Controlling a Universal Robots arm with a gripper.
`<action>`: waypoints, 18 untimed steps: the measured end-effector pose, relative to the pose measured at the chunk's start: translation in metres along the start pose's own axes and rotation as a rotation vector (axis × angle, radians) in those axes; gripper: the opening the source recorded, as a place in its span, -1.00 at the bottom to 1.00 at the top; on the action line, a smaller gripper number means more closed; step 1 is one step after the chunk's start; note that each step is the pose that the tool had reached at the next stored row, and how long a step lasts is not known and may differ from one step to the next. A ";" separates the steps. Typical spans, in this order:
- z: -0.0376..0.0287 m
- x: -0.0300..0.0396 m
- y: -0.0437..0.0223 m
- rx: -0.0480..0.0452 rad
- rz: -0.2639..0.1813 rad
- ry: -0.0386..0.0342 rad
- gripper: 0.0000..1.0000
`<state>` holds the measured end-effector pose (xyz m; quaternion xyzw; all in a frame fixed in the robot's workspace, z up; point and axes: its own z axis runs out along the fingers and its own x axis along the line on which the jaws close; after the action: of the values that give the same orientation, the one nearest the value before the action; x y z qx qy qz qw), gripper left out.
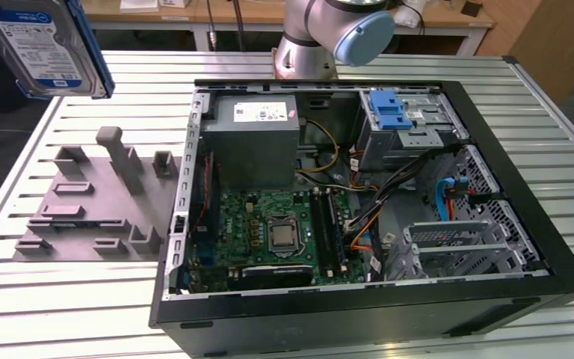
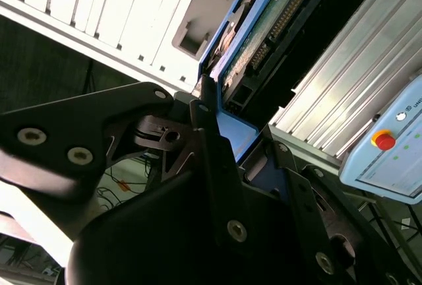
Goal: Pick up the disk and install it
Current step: 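Pick up the disk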
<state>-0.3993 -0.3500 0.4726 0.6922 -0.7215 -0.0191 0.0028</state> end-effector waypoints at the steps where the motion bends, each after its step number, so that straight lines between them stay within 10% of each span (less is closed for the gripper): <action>1: 0.0000 0.0000 -0.0002 0.0001 0.000 0.0000 -0.26; 18: 0.0003 -0.0002 -0.0037 0.0000 0.000 0.0000 -0.26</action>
<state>-0.3957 -0.3500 0.4722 0.6921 -0.7215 -0.0191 0.0028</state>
